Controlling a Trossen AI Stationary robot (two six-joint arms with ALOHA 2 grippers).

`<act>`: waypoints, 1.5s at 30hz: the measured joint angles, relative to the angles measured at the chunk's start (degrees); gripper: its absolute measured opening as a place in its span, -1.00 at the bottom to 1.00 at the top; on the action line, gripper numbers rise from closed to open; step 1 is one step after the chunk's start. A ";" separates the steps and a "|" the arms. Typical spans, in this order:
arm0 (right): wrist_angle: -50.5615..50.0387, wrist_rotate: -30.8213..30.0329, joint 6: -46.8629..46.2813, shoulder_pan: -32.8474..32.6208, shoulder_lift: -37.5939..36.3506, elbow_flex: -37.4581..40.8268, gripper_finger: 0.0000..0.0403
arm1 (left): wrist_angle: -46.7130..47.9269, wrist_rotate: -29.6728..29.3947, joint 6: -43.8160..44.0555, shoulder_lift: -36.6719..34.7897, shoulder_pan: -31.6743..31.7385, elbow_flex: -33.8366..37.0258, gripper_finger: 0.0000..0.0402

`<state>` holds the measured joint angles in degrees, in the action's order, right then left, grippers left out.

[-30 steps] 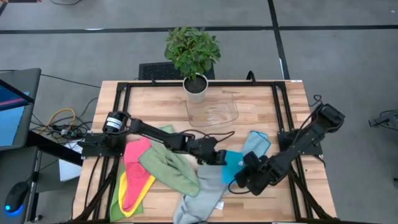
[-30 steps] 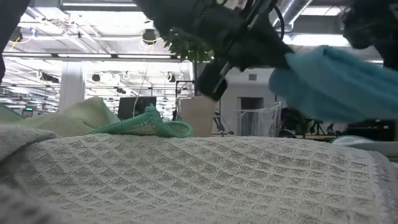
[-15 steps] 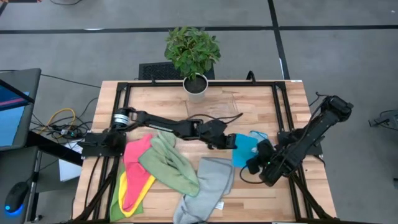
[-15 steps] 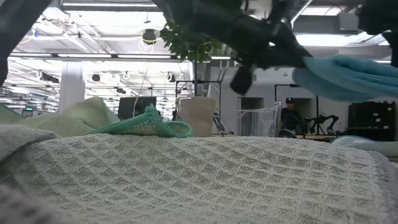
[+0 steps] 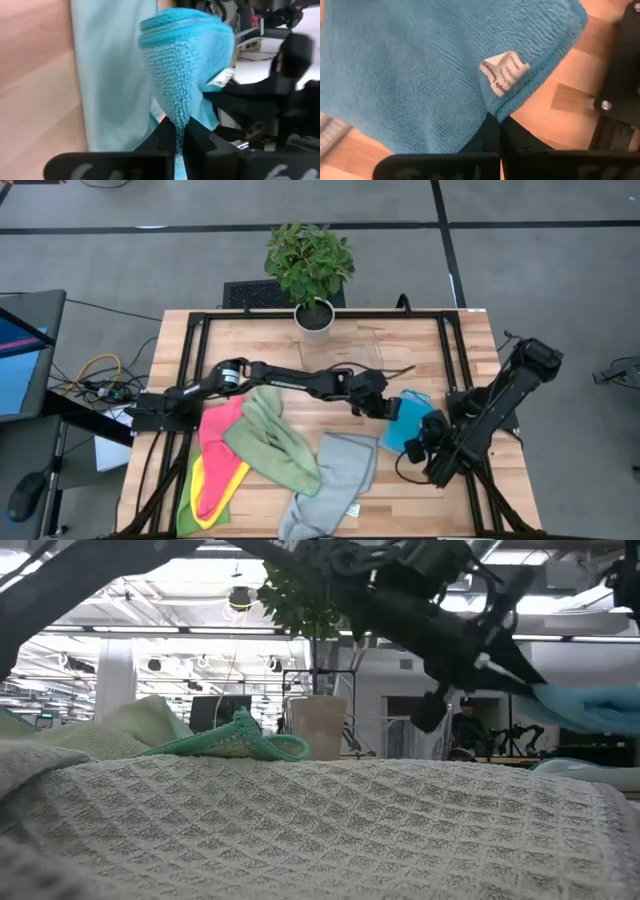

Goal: Fold microfiber towels
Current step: Stack the blue microfiber cloth on top of the light blue microfiber cloth

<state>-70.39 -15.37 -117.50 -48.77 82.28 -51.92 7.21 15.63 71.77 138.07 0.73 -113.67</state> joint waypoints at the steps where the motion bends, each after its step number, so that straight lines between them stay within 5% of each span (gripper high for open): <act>1: -0.10 0.19 0.03 0.00 0.65 0.01 -0.93 | 0.05 0.01 -0.10 0.59 -0.04 -0.29 -1.00; 12: 16.66 0.53 0.75 2.16 2.47 10.17 -0.91 | 5.29 -2.96 -4.99 0.87 1.60 -0.43 -1.00; 29: 7.96 0.38 -1.65 2.03 2.43 6.56 -0.89 | 5.03 -7.64 -9.50 0.96 1.46 -0.41 -1.00; 45: 11.00 1.04 -3.97 1.97 2.43 8.39 -0.81 | 4.70 -12.67 -10.93 2.34 0.18 -0.61 -1.00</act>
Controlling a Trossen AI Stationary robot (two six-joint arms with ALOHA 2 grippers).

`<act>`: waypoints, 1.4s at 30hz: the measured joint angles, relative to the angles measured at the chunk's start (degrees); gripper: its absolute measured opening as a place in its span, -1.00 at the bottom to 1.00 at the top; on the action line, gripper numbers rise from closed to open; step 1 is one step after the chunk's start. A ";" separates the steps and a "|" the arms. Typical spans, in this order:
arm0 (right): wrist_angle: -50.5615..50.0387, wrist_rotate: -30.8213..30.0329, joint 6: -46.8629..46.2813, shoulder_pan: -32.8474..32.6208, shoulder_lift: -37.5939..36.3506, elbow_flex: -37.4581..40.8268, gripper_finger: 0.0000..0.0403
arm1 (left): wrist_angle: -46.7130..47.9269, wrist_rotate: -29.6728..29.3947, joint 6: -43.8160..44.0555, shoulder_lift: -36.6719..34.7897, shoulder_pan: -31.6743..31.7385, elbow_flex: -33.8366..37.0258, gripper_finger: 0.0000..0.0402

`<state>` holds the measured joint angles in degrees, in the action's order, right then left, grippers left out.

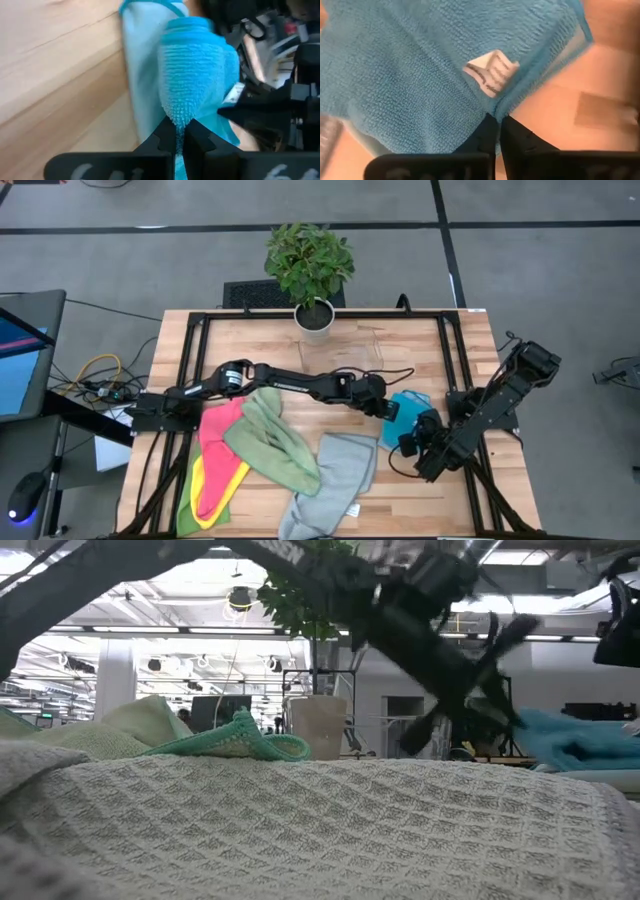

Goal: Fold microfiber towels
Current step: Stack the blue microfiber cloth on top of the light blue microfiber cloth

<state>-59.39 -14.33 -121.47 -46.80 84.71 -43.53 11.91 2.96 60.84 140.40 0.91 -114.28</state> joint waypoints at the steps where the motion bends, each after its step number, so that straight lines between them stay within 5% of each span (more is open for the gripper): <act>1: -0.08 0.47 -0.08 -0.08 0.04 0.04 -0.79 | -0.53 1.19 0.74 0.55 -0.02 0.16 -1.00; 5: -1.22 2.15 -0.08 -0.09 0.11 0.09 -0.73 | -2.90 4.53 4.14 3.12 -0.13 0.31 -1.00; 13: -1.47 3.36 -0.20 -0.55 0.09 0.09 -0.56 | -1.10 1.71 0.54 2.66 0.91 -0.22 -0.96; 22: -5.32 1.09 -0.31 -1.62 -2.54 -1.33 -0.17 | -2.18 4.50 0.53 2.33 0.70 -1.33 -0.44; 33: -9.61 -10.95 -6.90 -4.59 -7.80 -2.59 -0.10 | -2.45 6.27 -0.82 2.86 0.44 -1.35 0.00; 42: 3.59 -13.74 -3.19 -1.81 -7.80 4.20 -0.10 | -1.79 19.84 0.78 2.86 3.75 -1.35 0.23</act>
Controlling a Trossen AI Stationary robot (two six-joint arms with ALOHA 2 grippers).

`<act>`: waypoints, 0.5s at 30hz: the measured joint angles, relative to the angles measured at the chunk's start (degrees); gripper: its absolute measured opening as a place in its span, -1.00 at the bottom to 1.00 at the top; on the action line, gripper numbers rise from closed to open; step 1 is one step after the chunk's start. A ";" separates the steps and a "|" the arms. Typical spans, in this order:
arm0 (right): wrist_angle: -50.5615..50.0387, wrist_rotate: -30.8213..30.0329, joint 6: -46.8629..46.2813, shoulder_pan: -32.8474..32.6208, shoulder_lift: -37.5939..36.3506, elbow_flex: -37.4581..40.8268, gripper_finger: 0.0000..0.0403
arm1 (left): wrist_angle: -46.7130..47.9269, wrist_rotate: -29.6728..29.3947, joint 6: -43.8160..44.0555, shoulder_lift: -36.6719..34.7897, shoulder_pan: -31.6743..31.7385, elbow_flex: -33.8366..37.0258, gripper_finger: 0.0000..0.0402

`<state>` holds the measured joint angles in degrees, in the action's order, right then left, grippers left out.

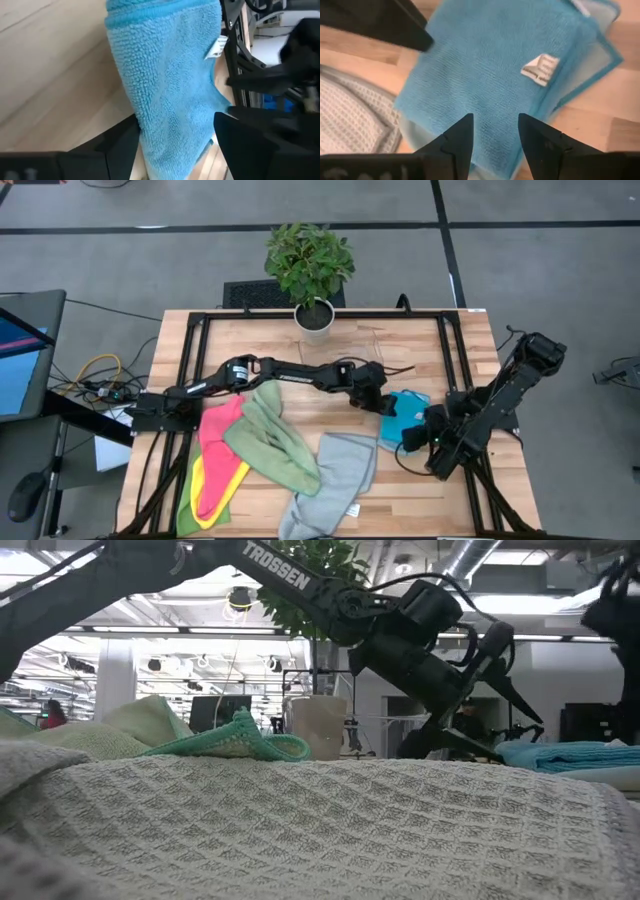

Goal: Fold microfiber towels
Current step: Stack the blue microfiber cloth on top of the light blue microfiber cloth

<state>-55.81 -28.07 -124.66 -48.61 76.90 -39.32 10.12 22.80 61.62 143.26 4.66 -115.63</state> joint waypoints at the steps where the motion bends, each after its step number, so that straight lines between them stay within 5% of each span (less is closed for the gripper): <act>1: 1.12 0.55 0.00 0.11 0.00 0.88 -0.10 | 0.28 0.67 0.11 0.00 0.17 0.00 0.24; 15: 8.28 8.43 -4.27 -5.37 0.37 7.51 -0.11 | 8.88 -1.33 -3.14 -6.66 -0.50 -0.02 0.25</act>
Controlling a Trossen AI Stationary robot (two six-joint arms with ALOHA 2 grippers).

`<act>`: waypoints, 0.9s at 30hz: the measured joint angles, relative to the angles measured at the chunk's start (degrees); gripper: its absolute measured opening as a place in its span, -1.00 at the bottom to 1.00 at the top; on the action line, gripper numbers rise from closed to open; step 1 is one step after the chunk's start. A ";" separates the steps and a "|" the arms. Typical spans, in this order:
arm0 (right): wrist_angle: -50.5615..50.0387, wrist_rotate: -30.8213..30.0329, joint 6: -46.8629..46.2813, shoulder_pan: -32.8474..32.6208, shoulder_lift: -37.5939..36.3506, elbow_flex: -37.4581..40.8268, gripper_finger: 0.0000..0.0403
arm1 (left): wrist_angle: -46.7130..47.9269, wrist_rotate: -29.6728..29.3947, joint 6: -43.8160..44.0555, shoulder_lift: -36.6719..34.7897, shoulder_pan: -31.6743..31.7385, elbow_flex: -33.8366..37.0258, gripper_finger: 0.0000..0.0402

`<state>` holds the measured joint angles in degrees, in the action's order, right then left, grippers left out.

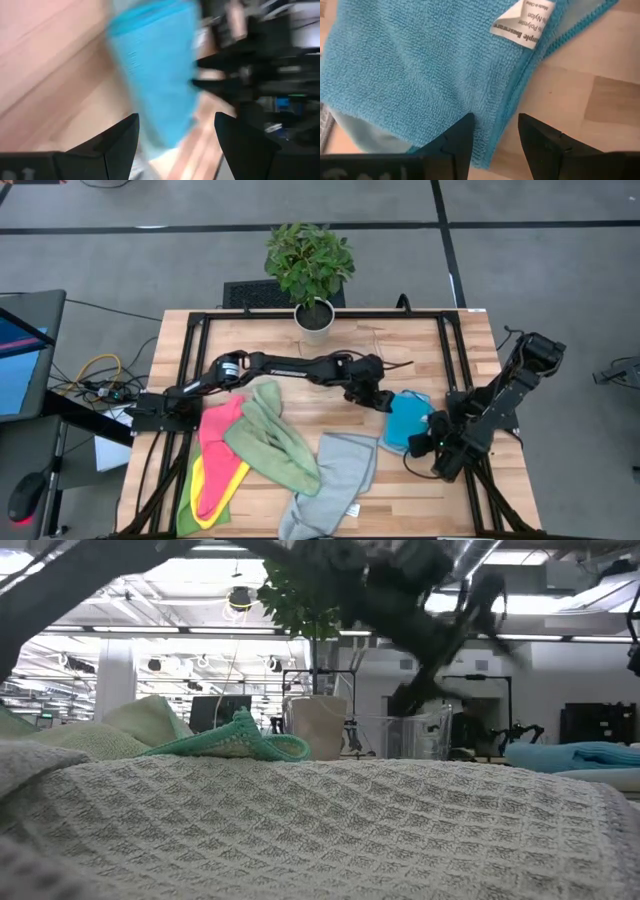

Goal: Fold microfiber towels
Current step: Stack the blue microfiber cloth on top of the light blue microfiber cloth

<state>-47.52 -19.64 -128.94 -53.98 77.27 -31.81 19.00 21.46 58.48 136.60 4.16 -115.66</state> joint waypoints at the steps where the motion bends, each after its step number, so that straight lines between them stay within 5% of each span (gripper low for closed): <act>1: 0.08 0.02 -0.10 -0.24 -0.02 -0.01 -0.11 | -1.47 -1.48 -0.47 -0.68 -0.66 -0.02 0.25; 15: -21.11 -7.96 -2.99 2.50 -4.27 -7.89 -0.13 | -4.46 -18.78 -4.28 -0.51 -7.30 0.02 0.25; 19: -21.52 -11.22 -2.19 3.78 -6.07 -7.50 -0.20 | -4.84 -18.95 -4.43 0.10 -7.21 -0.01 0.25; 27: -19.90 -6.94 1.30 8.31 -0.83 -7.21 -0.37 | -9.78 -14.42 -1.49 5.21 -7.83 -0.05 0.25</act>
<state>-67.42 -26.57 -127.63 -45.67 76.45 -39.03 9.22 7.04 57.00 141.80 -3.67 -115.71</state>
